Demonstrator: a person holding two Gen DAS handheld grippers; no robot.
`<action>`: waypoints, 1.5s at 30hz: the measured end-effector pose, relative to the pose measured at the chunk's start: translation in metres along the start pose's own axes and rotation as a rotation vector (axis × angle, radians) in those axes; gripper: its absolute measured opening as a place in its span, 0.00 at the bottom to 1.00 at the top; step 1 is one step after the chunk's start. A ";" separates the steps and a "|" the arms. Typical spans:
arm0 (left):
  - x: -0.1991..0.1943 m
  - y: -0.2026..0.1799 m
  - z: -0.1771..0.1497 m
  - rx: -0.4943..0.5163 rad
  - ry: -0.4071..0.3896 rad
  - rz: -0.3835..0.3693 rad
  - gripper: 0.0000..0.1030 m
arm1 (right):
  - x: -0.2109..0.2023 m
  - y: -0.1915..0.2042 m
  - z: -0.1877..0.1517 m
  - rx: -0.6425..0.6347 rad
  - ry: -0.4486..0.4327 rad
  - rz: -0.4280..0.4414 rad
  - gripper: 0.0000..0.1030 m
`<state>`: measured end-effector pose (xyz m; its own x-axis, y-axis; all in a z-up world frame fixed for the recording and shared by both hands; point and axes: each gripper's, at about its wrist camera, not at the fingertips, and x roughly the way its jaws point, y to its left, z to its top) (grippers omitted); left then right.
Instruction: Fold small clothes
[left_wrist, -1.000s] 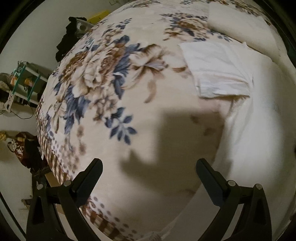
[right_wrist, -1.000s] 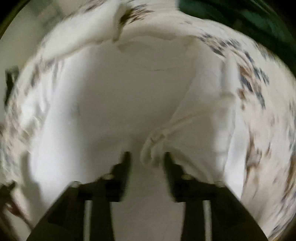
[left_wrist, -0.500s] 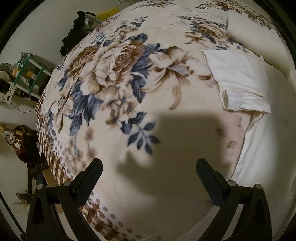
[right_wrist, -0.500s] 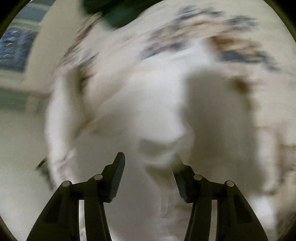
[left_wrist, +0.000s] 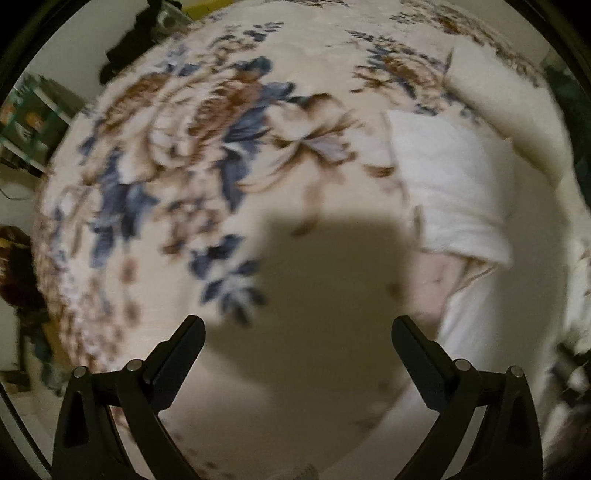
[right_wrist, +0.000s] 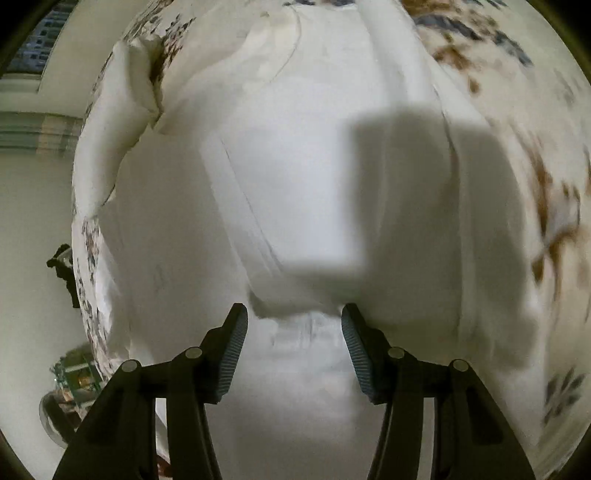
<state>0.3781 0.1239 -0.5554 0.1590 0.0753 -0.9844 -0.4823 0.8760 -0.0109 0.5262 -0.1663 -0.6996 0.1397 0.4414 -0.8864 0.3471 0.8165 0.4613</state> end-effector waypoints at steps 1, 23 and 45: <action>0.001 -0.003 0.005 -0.019 0.013 -0.057 1.00 | -0.005 -0.002 -0.011 0.014 -0.018 0.014 0.54; -0.029 -0.172 0.046 0.305 -0.253 -0.279 0.01 | -0.056 -0.073 -0.013 0.308 -0.162 0.024 0.54; -0.020 -0.136 -0.015 0.432 -0.239 0.039 0.95 | -0.069 0.012 0.024 0.033 -0.079 0.140 0.66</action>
<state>0.4277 -0.0043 -0.5371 0.3654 0.1752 -0.9142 -0.0990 0.9839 0.1490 0.5426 -0.1955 -0.6338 0.2609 0.5186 -0.8142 0.3491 0.7357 0.5804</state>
